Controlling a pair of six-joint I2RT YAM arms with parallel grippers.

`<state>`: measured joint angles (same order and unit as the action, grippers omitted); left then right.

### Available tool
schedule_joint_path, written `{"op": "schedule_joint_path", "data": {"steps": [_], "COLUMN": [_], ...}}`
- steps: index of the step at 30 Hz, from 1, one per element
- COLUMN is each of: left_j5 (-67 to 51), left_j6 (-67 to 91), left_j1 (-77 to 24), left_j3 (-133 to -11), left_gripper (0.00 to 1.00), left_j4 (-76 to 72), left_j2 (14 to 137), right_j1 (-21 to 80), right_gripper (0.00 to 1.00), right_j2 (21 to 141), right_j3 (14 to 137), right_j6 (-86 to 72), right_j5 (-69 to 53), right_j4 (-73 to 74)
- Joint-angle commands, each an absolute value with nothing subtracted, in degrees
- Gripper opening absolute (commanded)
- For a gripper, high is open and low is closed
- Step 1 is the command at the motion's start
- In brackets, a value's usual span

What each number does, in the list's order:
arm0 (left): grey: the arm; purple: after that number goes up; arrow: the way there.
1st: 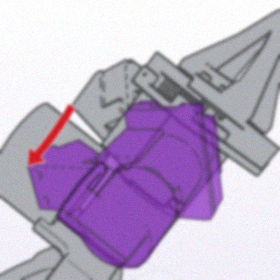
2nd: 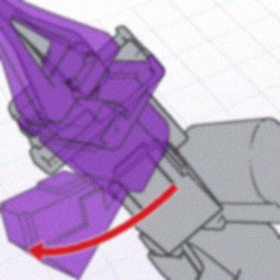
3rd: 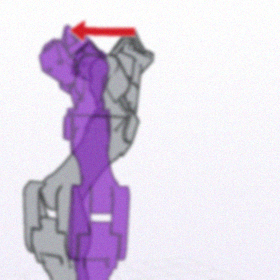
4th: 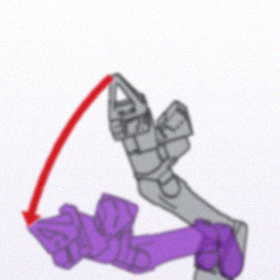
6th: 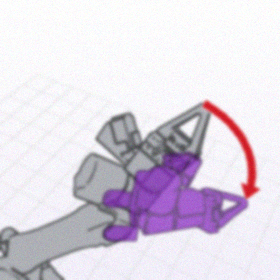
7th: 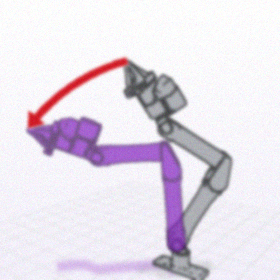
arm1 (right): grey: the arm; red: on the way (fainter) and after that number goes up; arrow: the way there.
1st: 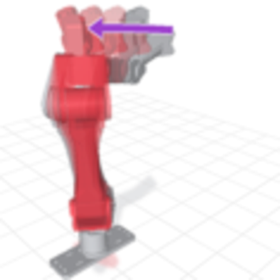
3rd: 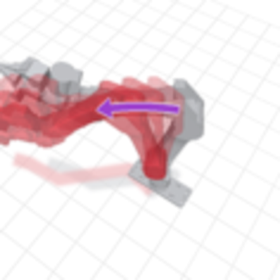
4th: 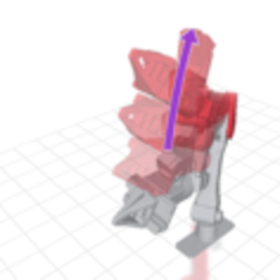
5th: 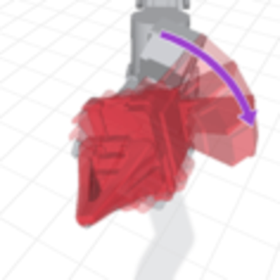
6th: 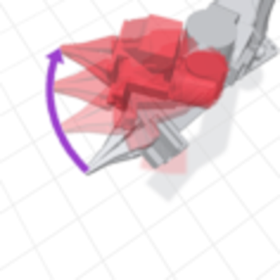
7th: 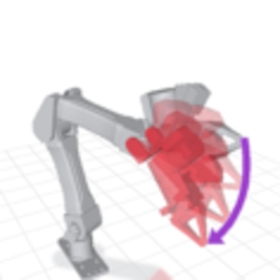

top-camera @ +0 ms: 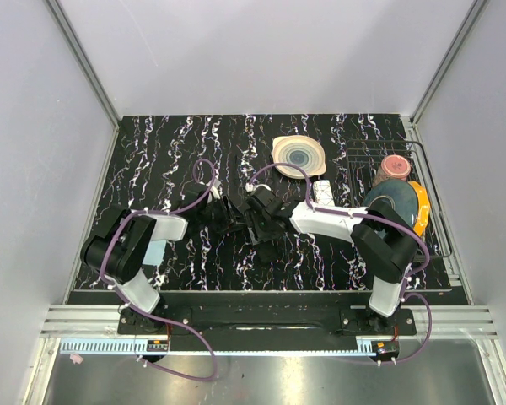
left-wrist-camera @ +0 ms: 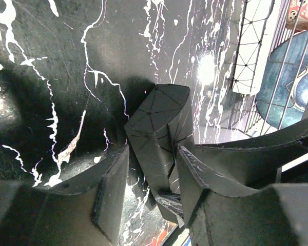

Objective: Organize the sunglasses
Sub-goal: Open the sunglasses case at the center of the board.

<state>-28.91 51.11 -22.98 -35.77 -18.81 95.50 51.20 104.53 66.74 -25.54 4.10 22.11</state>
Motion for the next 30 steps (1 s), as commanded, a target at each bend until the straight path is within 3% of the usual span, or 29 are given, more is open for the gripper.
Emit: {"op": "schedule_joint_path", "data": {"steps": [1,7,13,24,30], "left_j5": [-29.01,-27.25,-23.73,-24.87,-25.84], "left_j6": [51.68,50.36,48.52,49.57,50.36], "left_j1": [-22.94,-23.03,-23.03,-23.38,-23.47], "left_j3": [-35.15,-34.9,-33.84,-32.44,-31.64], "left_gripper": [0.42,0.3,0.35,0.23,0.27], "left_j4": [-23.29,-20.66,-17.32,-19.69,-22.06], "left_j2": [95.71,94.4,90.18,91.06,91.32], "right_j1": [51.77,51.68,51.86,51.77,51.77], "right_gripper": [0.42,0.37,0.36,0.34,0.33], "right_j2": [103.62,104.41,104.77,105.03,105.12], "right_j3": [66.01,65.83,65.66,65.21,65.13], "right_j6": [-23.82,-24.7,-25.14,-26.19,-26.28], "right_j5": [0.09,-1.4,-1.49,-2.63,-3.6], "right_j4": [18.81,18.28,18.02,16.88,16.35]}}
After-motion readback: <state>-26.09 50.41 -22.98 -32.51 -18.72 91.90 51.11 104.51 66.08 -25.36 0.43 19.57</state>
